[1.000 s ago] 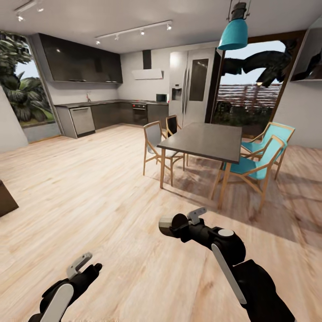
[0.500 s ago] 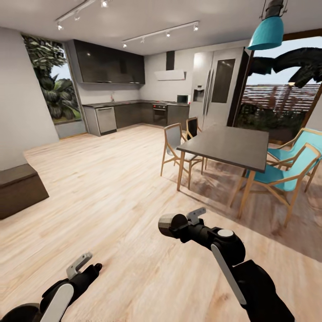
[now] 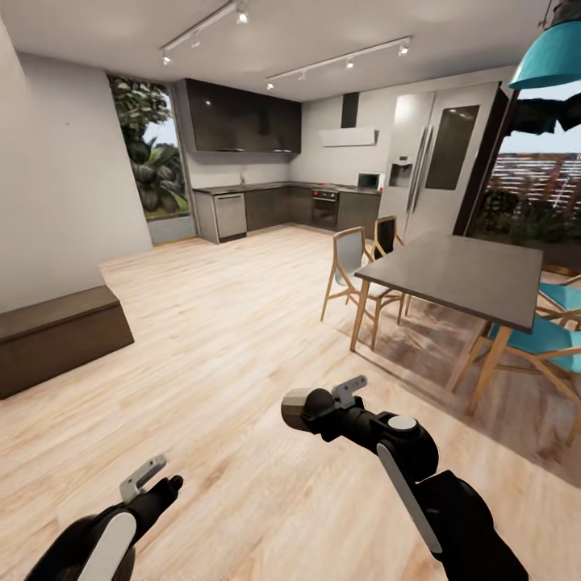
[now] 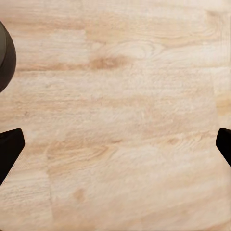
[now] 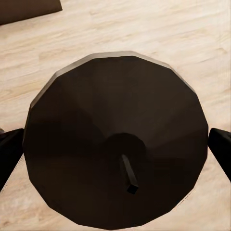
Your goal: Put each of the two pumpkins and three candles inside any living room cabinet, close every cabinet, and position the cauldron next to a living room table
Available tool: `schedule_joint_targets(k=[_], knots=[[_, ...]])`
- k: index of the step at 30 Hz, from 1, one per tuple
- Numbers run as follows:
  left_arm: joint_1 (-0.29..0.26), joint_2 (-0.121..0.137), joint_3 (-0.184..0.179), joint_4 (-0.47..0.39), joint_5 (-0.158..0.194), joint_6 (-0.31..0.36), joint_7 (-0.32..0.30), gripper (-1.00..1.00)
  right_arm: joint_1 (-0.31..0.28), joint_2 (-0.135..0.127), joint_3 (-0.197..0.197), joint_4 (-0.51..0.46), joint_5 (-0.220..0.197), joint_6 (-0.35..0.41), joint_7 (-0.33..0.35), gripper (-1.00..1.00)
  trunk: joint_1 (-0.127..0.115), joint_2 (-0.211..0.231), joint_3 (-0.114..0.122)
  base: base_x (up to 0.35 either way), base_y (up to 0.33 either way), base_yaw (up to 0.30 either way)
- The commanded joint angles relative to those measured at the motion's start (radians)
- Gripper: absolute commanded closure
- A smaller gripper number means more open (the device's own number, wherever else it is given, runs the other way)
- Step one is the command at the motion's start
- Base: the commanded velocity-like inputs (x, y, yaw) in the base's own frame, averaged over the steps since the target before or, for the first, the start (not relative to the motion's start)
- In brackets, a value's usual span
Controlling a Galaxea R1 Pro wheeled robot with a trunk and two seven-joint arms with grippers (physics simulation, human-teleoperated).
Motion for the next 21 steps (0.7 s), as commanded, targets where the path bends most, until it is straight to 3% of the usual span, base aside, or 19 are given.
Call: schedule_joint_targets(k=[1,10,21], knots=[[-0.001,0.001,-0.002,-0.001,0.009,0.001,0.009,-1.00,-0.001,-0.001,0.001,-0.001,-0.008,0.005,-0.003,1.00,-0.004,0.007,0.002,0.000,0.000,0.289],[-0.001,0.002,0.005,-0.002,0.013,0.002,0.006,-1.00,-0.001,-0.001,0.001,-0.001,-0.008,0.005,-0.003,1.00,-0.039,0.070,0.030,0.000,0.000,0.289],[-0.001,0.003,0.005,-0.001,0.010,0.002,0.005,-1.00,-0.001,-0.001,0.001,-0.001,-0.008,0.005,-0.003,1.00,-0.039,0.070,0.030,0.000,0.000,0.289]])
